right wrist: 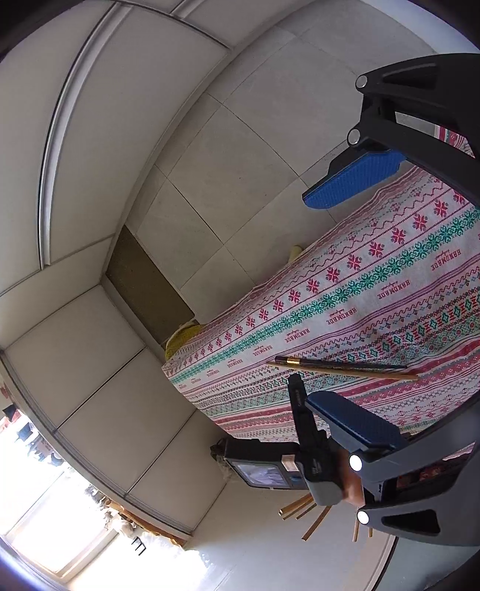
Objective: Organize utensils
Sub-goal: 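Lower the left gripper onto the last chopstick and grasp it, then lift the chopstick with the left gripper while the right gripper grasps the black pen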
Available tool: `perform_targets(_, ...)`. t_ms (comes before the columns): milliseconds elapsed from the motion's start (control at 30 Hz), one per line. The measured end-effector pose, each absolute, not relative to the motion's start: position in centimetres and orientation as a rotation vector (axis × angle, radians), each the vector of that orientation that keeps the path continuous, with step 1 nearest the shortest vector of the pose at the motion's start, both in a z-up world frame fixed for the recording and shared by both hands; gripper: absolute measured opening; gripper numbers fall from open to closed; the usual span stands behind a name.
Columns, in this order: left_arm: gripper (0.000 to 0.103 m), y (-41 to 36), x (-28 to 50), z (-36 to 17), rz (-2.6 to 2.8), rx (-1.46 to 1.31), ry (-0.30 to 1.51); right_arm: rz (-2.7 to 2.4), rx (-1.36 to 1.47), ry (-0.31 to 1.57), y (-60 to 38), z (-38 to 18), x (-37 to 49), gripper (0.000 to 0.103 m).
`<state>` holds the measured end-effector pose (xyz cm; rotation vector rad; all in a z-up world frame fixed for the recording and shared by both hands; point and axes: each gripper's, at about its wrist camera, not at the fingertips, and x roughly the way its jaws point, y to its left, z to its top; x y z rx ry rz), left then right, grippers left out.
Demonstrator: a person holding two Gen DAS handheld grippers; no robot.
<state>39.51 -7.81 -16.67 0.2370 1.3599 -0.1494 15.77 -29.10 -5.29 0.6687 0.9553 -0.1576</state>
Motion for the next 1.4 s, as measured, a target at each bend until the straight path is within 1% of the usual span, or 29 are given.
perform_targets(167, 0.032, -8.4, 40.1, -18.1, -0.163, 0.26, 1.388, -0.157, 0.699, 0.944, -30.0, -5.2, 15.7, 0.096)
perform_targets(267, 0.019, -8.8, 40.1, -18.9, -0.173, 0.276, 1.393, -0.16, 0.7, 0.956, -30.3, -5.4, 15.8, 0.096)
perform_targets(300, 0.012, -9.1, 40.1, -19.0, -0.185, 0.276, 1.398, -0.161, 0.697, 0.965, -30.3, -5.6, 15.9, 0.096)
perform_targets(333, 0.008, -9.3, 40.0, -19.0, -0.192, 0.28, 1.403, -0.163, 0.694, 0.97, -30.4, -5.7, 15.9, 0.096)
perform_targets(367, 0.006, -9.5, 39.8, -19.0, -0.189, 0.29, 1.404, -0.168, 0.69, 0.974, -30.4, -5.7, 16.0, 0.096)
perform_targets(467, 0.005, -9.3, 38.7, -19.0, -0.172, 0.256, 1.38, -0.193, 0.671, 0.981, -30.2, -6.0, 16.2, 0.096)
perform_targets(600, 0.005, -6.6, 34.6, -18.2, -0.166, 0.174, 1.311, -0.225, 0.578, 0.998, -29.0, -6.5, 17.0, 0.096)
perform_targets(733, 0.005, -2.5, 27.4, -14.7, -0.221, 0.043, 1.2, -0.204, 0.429, 0.987, -25.8, -6.8, 19.2, 0.096)
perform_targets(867, 0.005, 1.3, 19.8, -10.0, -0.256, -0.011, 1.066, -0.156, 0.383, 1.041, -22.1, -8.0, 22.6, 0.093)
perform_targets(933, 0.005, 3.3, 17.3, -7.5, -0.255, -0.032, 1.002, -0.161, 0.344, 1.085, -20.2, -8.9, 25.0, 0.085)
perform_targets(1000, 0.005, 4.6, 14.4, -4.8, -0.245, -0.037, 0.92, -0.177, 0.332, 1.156, -18.4, -10.1, 27.7, 0.068)
perform_targets(1133, 0.005, 7.5, 12.5, -0.8, -0.263, -0.095, 0.799, -0.283, 0.275, 1.235, -15.7, -12.5, 31.5, 0.063)
perform_targets(1233, 0.005, 8.4, 11.3, 1.1, -0.276, -0.12, 0.744, -0.358, 0.175, 1.273, -13.8, -14.0, 33.0, 0.063)
perform_targets(1267, 0.005, 8.4, 11.4, 1.4, -0.28, -0.127, 0.733, -0.37, 0.167, 1.294, -13.5, -14.6, 33.3, 0.059)
perform_targets(1300, 0.005, 8.6, 11.2, 1.7, -0.283, -0.129, 0.722, -0.374, 0.161, 1.314, -13.3, -15.3, 33.4, 0.049)
perform_targets(1333, 0.005, 8.8, 10.9, 2.1, -0.284, -0.131, 0.71, -0.372, 0.15, 1.342, -12.8, -16.0, 33.5, 0.041)
perform_targets(1400, 0.005, 9.2, 9.8, 2.9, -0.29, -0.136, 0.694, -0.371, 0.099, 1.316, -11.5, -16.4, 33.2, 0.01)
